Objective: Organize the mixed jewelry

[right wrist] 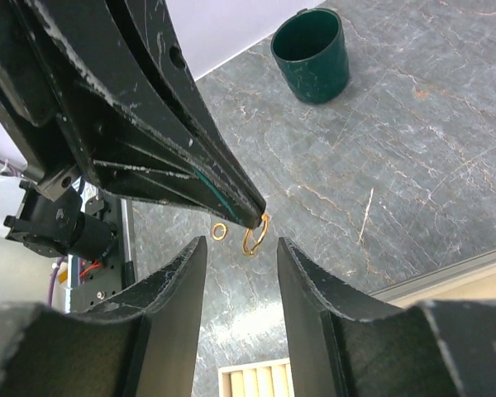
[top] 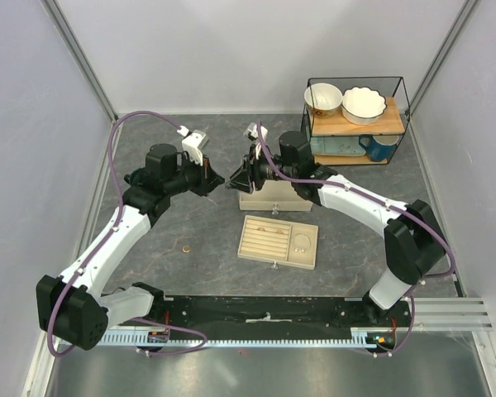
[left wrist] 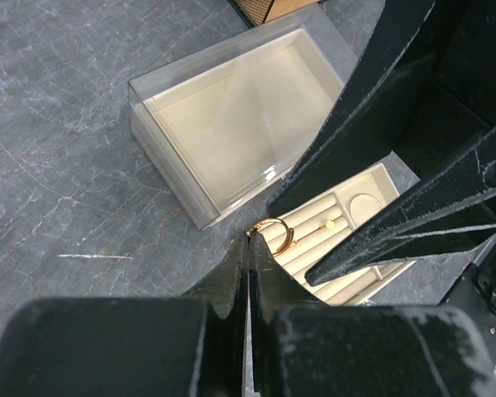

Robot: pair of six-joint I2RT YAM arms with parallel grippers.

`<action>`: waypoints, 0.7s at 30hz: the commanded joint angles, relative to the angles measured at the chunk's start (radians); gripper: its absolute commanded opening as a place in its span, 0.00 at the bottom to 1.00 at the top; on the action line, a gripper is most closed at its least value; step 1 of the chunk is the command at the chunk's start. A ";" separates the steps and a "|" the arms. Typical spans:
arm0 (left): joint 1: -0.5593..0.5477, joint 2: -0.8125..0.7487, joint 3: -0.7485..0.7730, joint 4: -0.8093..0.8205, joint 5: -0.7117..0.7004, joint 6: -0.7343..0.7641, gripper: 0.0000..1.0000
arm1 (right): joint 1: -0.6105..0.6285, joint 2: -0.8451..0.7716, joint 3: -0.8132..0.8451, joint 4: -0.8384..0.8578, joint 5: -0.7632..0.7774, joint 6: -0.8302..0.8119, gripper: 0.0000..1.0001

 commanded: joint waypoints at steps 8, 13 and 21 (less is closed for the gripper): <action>-0.009 -0.028 -0.008 0.042 -0.001 -0.034 0.02 | -0.001 0.039 0.063 0.070 -0.011 0.046 0.39; -0.008 -0.031 -0.008 0.041 -0.007 -0.032 0.02 | -0.001 0.030 0.050 0.065 -0.003 0.038 0.34; -0.009 -0.034 -0.011 0.041 -0.013 -0.029 0.01 | -0.002 0.024 0.050 0.053 -0.002 0.032 0.26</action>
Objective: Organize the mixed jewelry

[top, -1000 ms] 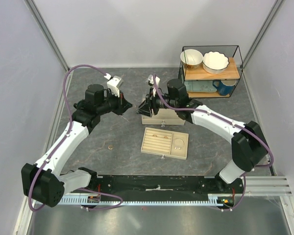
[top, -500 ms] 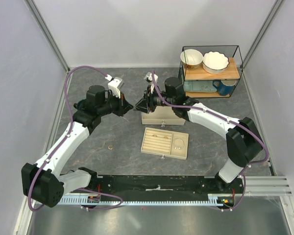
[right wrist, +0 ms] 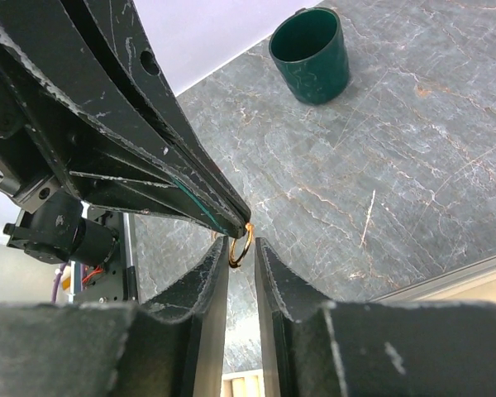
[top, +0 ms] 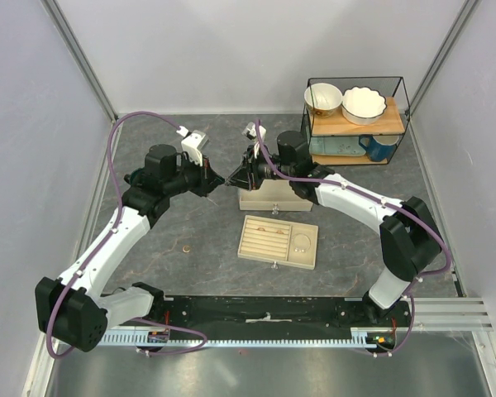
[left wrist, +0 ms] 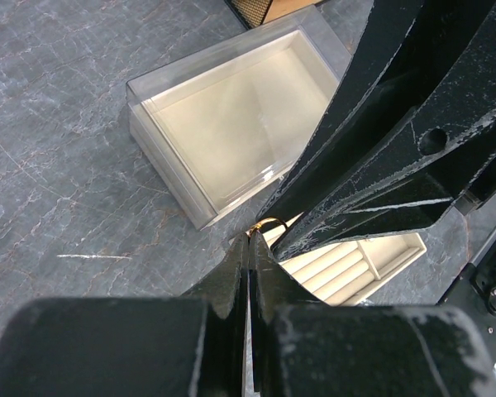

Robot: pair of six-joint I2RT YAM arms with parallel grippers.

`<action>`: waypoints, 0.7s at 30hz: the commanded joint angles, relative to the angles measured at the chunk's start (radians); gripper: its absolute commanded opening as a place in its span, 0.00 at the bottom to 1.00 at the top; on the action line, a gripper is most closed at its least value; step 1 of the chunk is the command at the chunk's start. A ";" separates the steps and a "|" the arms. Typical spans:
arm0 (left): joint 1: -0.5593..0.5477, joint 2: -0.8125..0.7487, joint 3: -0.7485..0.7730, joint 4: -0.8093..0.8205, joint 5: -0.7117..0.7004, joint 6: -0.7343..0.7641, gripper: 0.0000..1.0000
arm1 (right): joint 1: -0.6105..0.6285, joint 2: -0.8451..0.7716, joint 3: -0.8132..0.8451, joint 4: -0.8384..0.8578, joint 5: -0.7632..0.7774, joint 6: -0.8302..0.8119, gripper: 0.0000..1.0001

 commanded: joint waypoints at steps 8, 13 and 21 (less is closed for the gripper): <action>-0.004 -0.028 -0.008 0.041 -0.018 -0.021 0.02 | -0.007 -0.021 0.026 0.014 0.005 -0.002 0.13; -0.003 -0.032 -0.011 0.039 -0.011 -0.006 0.02 | -0.012 -0.035 0.020 -0.003 0.031 -0.006 0.03; 0.014 -0.047 -0.005 0.025 0.104 0.062 0.32 | -0.022 -0.072 0.006 -0.052 0.061 -0.049 0.00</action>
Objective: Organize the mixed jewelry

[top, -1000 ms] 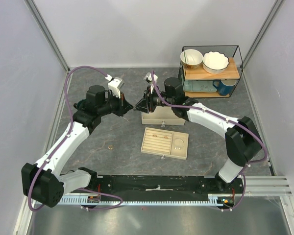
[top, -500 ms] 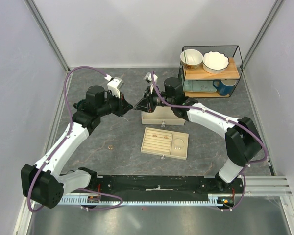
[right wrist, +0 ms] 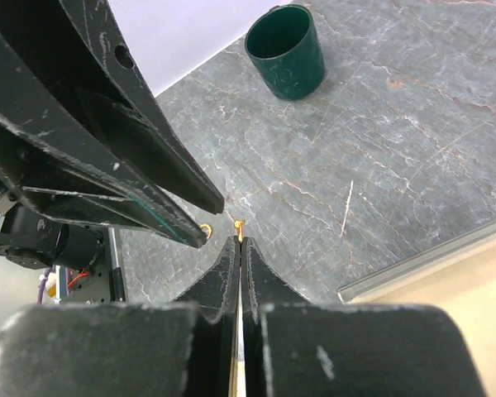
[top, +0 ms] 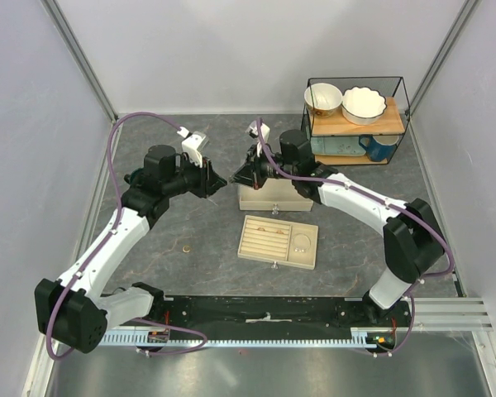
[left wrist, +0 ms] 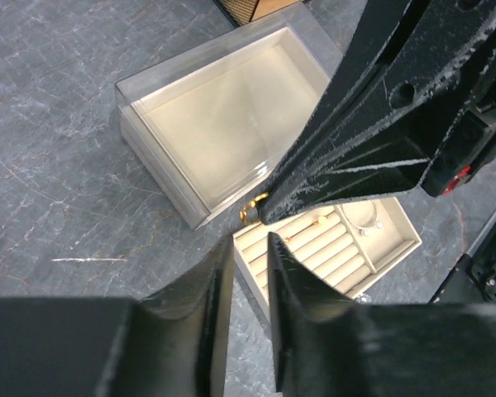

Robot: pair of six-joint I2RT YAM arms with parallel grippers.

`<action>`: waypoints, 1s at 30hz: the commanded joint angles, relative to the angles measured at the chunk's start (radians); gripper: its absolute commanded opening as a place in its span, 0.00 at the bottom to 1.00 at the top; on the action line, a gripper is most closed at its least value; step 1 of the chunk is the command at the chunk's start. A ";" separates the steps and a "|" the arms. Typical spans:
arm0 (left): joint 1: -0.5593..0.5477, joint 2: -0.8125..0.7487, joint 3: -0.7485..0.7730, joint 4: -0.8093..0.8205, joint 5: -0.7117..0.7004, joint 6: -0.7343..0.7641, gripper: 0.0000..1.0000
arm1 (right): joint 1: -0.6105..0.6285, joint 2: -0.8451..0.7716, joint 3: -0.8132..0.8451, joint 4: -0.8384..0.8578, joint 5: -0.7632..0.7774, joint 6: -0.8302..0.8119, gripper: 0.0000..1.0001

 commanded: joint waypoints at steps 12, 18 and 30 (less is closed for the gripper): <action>0.070 -0.058 -0.016 0.051 0.403 0.181 0.69 | -0.017 -0.122 -0.010 -0.135 -0.151 -0.192 0.00; 0.081 -0.043 -0.027 0.071 0.571 0.209 0.64 | -0.017 -0.149 -0.019 -0.162 -0.280 -0.232 0.00; 0.087 -0.035 -0.039 0.096 0.663 0.218 0.54 | -0.015 -0.175 -0.029 -0.162 -0.394 -0.231 0.00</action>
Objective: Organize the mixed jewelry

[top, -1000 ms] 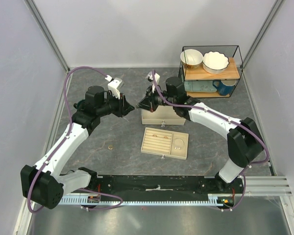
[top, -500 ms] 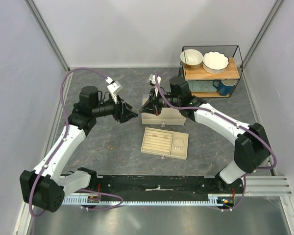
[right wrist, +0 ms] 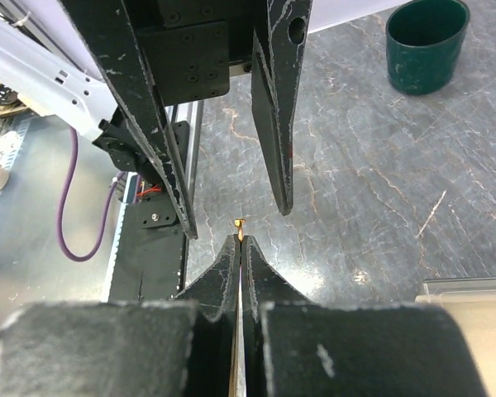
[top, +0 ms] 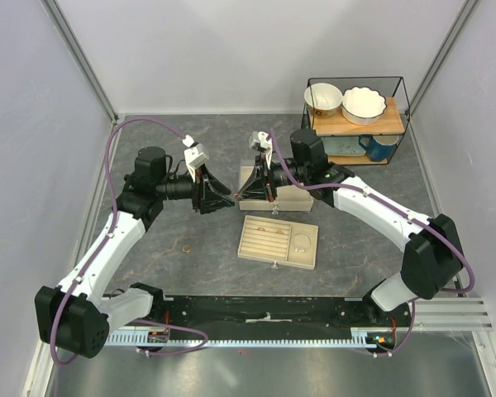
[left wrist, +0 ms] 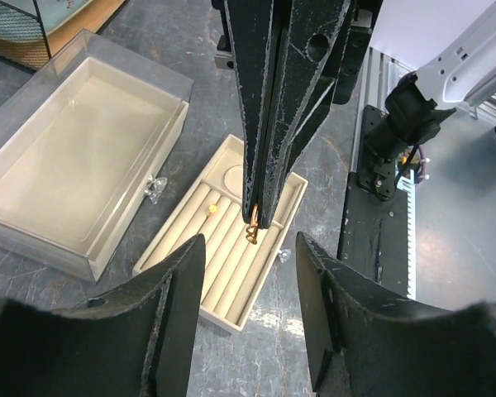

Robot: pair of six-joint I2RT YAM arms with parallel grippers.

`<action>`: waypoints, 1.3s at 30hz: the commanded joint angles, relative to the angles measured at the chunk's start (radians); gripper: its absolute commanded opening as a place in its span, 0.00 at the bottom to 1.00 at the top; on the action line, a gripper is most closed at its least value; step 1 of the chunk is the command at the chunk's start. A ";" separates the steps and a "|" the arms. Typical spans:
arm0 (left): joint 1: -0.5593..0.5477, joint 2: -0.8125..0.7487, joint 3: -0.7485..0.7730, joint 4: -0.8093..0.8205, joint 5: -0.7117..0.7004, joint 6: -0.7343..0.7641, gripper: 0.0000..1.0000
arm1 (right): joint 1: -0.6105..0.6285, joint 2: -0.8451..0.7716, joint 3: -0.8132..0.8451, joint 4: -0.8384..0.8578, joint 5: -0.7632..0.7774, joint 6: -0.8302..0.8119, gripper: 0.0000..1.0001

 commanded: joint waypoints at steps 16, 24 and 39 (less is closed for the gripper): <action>0.009 0.013 -0.011 0.061 0.161 0.024 0.39 | 0.000 -0.024 -0.013 0.020 -0.101 -0.025 0.00; 0.009 0.026 -0.014 0.064 0.132 0.029 0.40 | 0.000 -0.020 -0.010 0.037 -0.110 -0.008 0.00; 0.006 0.032 -0.012 0.090 0.158 0.000 0.27 | 0.008 -0.013 -0.015 0.044 -0.110 -0.002 0.00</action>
